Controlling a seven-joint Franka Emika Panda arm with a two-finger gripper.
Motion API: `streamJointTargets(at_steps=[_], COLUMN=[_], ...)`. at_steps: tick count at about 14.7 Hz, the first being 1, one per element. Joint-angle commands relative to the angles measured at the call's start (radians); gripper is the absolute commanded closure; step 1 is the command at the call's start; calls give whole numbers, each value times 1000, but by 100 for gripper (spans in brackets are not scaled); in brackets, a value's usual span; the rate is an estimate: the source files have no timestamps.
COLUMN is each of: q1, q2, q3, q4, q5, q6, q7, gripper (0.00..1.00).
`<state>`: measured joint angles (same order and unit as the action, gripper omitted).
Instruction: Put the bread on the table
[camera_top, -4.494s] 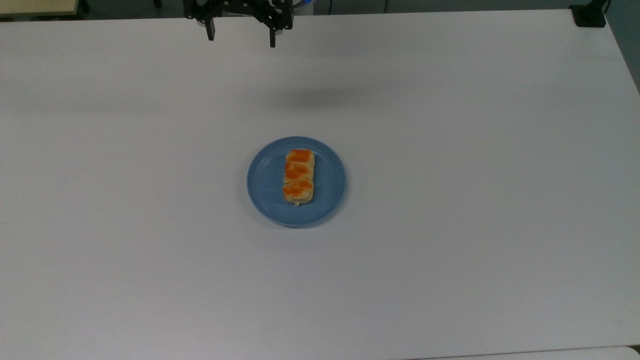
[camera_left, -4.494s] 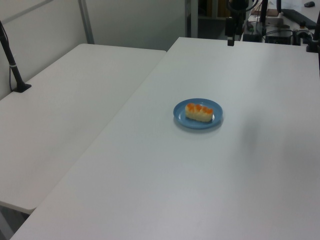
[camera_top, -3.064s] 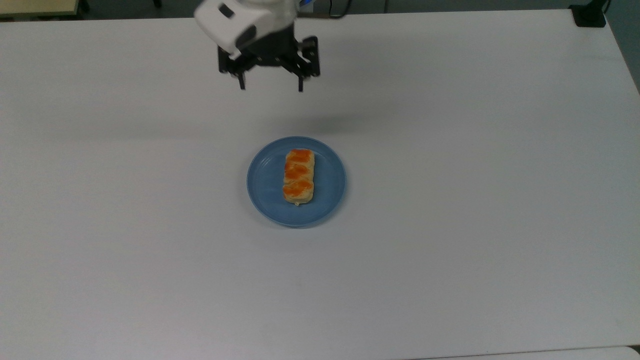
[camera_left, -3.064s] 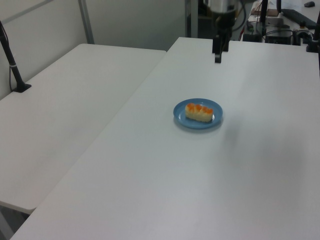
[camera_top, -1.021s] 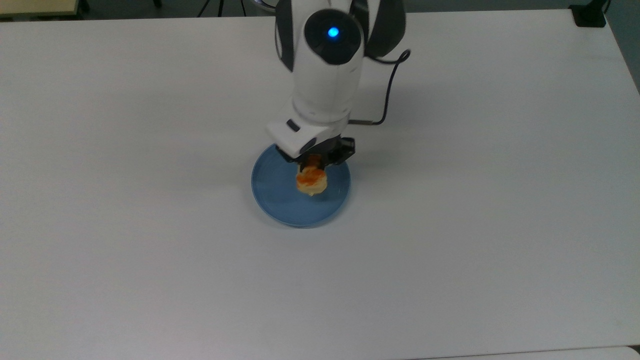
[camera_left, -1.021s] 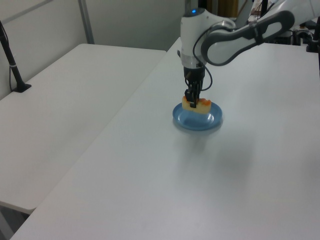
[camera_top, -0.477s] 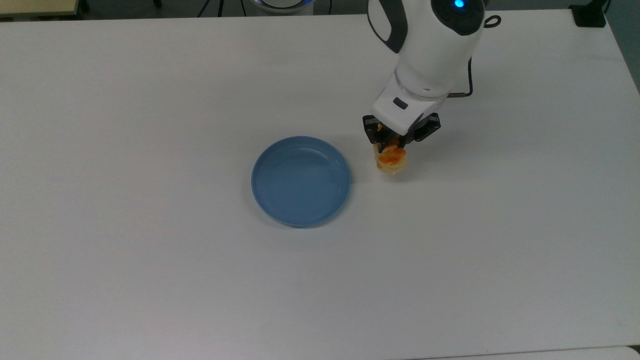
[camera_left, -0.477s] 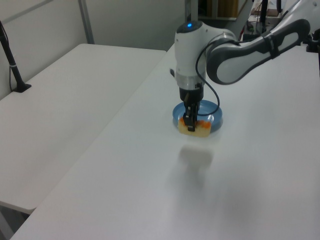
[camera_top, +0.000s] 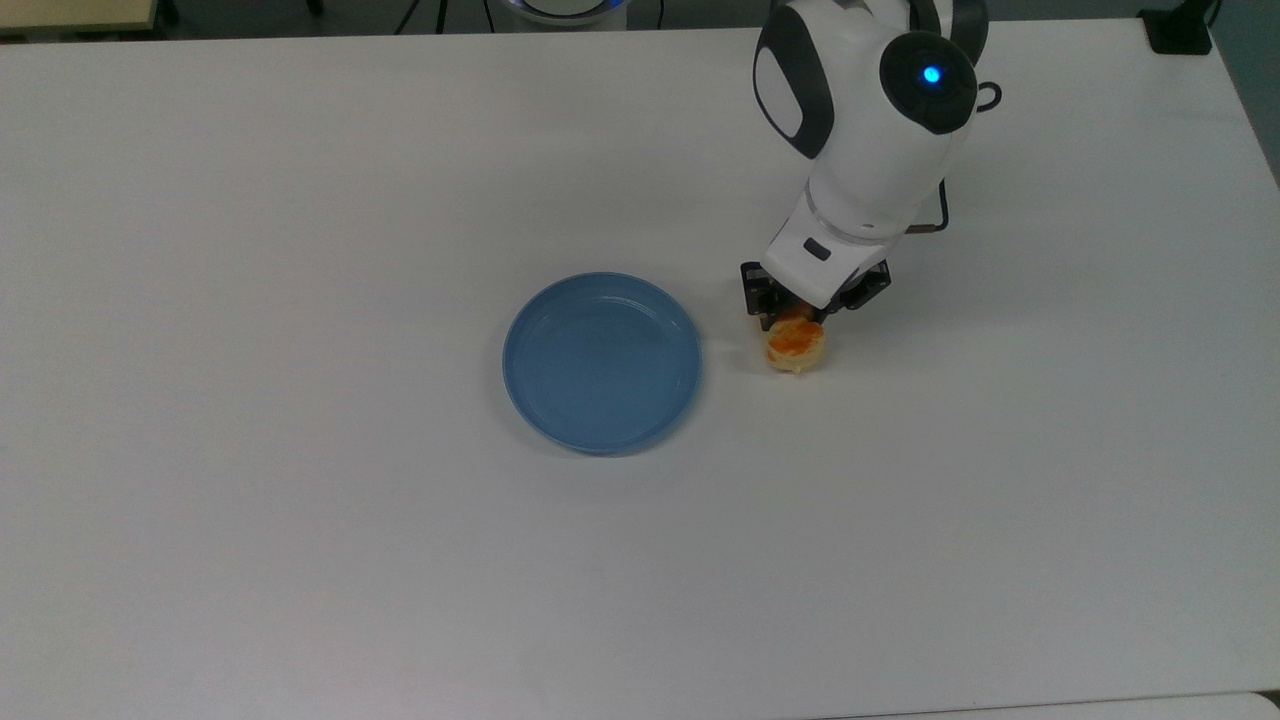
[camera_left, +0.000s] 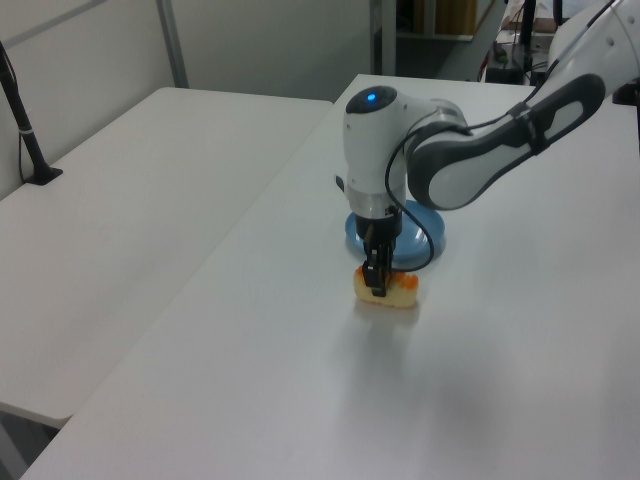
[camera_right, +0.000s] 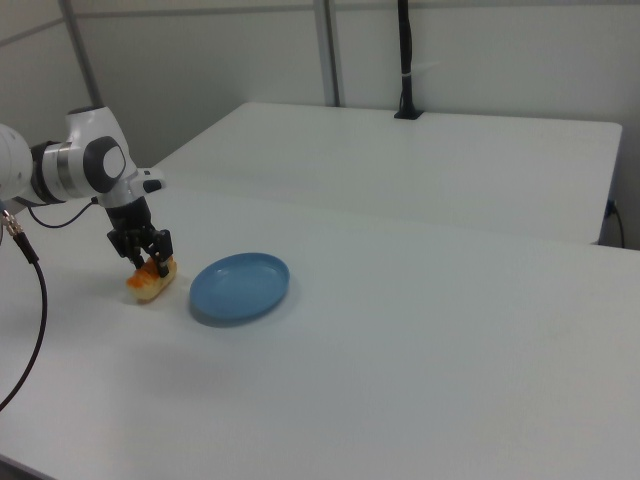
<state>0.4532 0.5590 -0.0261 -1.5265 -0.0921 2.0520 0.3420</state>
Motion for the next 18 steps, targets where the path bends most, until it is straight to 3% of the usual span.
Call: streamJointTargets(at_steps=[1,4,6,8,10,11,14,18], q1=[7,-5,-51,-129,-216,-287,-378,-389], q2=[-59,-145,-232,-322,-402,-450,-508,-531], q3=[-12,-21,-28,-29,-29,-28,-25,-26], q4=[-14,-9,-9,-12,-17,-18,-30,-34], q5=[-23,-23,-23,-20,-5,21,49,49], q6=[-27,-113,-212,-295,-367,-415,-490,-490], q7=[19,0,-23,-85,-231,-282,-294,-299], gripper=[0,0,0,0,0,0,0,0])
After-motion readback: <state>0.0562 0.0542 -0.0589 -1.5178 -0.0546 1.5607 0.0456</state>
